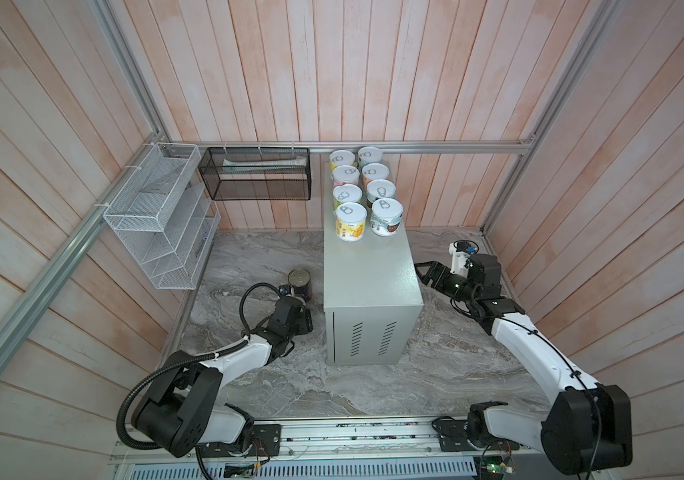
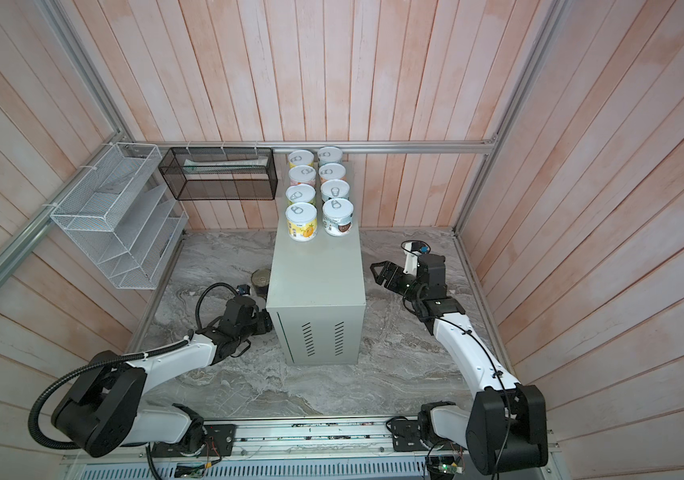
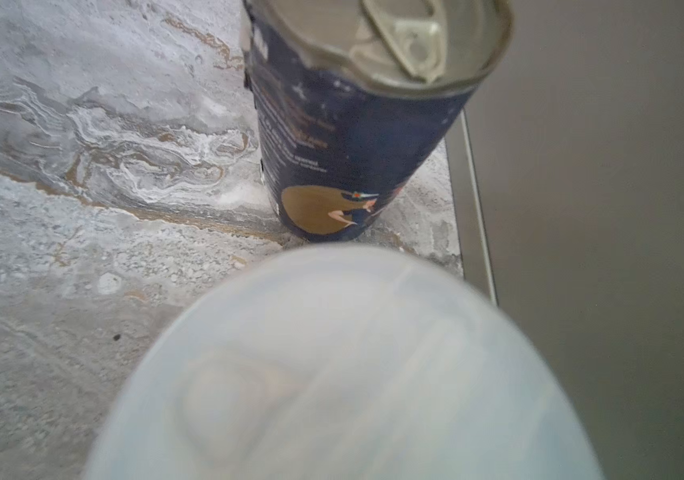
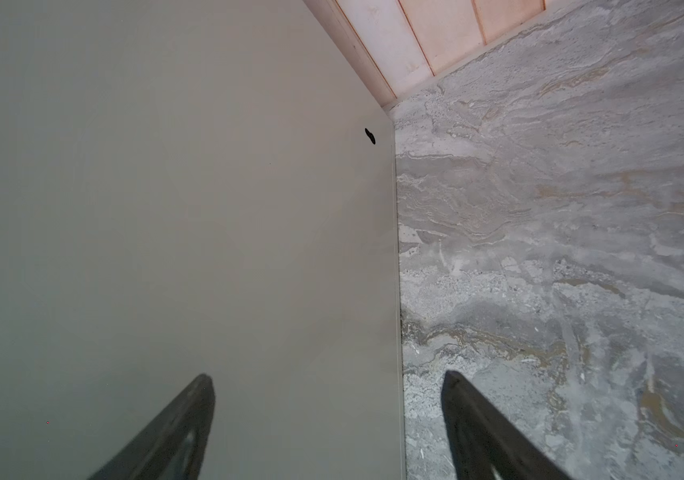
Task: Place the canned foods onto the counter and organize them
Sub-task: 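Lift the white-lidded can up over the cabinet top with the left gripper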
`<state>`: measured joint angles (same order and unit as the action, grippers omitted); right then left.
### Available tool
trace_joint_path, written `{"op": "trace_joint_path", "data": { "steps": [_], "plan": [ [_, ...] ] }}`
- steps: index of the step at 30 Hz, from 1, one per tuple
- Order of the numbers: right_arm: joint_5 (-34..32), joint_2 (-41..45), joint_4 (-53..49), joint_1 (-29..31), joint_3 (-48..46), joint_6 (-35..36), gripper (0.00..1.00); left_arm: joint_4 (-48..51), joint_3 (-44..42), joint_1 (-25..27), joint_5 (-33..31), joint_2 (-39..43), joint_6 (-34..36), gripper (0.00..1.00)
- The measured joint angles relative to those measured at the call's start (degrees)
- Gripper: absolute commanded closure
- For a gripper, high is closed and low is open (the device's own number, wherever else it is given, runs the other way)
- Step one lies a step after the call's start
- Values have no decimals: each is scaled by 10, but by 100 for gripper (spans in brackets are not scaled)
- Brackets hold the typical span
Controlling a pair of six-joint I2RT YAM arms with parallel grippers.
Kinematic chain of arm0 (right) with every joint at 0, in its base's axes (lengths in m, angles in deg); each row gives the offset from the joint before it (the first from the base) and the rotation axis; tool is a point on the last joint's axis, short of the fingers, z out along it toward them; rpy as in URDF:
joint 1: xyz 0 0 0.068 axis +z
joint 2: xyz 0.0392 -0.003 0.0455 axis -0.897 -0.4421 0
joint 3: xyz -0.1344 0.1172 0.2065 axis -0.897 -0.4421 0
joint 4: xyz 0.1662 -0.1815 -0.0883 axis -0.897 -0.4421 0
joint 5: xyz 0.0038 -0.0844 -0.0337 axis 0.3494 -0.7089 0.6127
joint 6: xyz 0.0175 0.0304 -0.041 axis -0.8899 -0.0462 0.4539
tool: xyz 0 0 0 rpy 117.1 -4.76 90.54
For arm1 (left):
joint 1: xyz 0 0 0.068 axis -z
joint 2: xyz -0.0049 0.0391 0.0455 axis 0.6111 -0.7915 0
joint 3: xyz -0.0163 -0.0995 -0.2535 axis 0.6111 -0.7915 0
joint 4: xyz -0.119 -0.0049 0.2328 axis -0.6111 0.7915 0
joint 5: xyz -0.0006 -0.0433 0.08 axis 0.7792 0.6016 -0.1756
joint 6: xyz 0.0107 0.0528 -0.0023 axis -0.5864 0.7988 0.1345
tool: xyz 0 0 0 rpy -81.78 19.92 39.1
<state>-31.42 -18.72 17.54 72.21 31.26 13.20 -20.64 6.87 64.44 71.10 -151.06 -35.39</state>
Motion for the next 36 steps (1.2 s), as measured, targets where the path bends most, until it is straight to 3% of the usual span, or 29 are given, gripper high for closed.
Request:
{"op": "trace_joint_path", "data": {
  "steps": [8,15,24,36],
  "plan": [
    [-2,7,-2,0,0,1,15,159,45,0,4,126,39,100],
    [-6,15,-7,0,0,9,15,299,209,0,-1,195,84,100],
    [-12,21,-9,0,0,16,15,419,408,1,42,163,121,100],
    [-20,35,-26,-8,7,32,15,490,551,41,51,93,156,100]
  ]
}}
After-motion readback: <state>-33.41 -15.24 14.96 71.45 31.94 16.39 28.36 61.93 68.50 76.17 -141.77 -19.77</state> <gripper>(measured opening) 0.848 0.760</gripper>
